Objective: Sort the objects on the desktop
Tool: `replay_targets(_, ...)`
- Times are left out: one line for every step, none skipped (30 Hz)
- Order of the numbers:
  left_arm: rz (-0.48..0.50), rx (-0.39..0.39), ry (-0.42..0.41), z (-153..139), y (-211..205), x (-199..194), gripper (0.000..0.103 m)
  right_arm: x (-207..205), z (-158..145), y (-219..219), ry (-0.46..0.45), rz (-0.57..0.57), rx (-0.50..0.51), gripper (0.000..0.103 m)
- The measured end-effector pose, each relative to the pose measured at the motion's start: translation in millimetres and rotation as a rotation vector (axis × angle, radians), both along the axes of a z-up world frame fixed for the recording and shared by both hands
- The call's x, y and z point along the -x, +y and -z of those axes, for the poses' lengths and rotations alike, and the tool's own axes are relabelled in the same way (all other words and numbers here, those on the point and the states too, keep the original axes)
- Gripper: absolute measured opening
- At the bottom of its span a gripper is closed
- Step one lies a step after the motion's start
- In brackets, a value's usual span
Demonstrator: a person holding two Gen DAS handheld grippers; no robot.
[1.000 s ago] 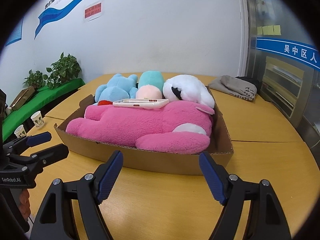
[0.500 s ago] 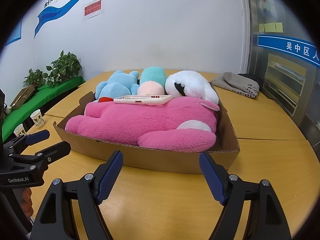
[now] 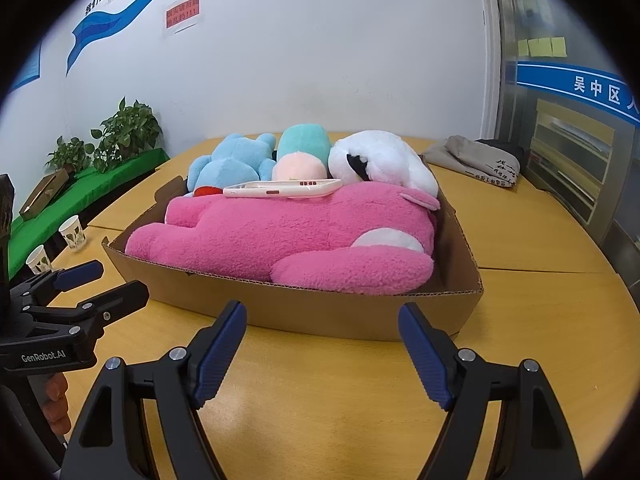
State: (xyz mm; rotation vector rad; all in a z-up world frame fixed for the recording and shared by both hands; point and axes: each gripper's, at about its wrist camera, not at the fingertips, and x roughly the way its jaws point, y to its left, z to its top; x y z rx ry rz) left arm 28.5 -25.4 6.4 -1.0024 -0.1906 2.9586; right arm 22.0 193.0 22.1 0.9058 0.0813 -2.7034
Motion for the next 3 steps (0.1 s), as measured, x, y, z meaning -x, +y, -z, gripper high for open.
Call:
replay_targets(-0.014,0.016,-0.004,0.3,0.9,-0.2,0.103,-0.2,0.6,0.2,-0.002,0.0,0.0,0.078)
replay_targets(-0.026,0.03,-0.008,0.8,1.6,-0.3,0.103,-0.5,1.1,0.5,-0.003,0.0,-0.001,0.078)
replay_targets(-0.029,0.035,-0.015,2.1,1.8,-0.2,0.103,-0.5,1.5,1.0,-0.004,0.0,-0.001,0.078)
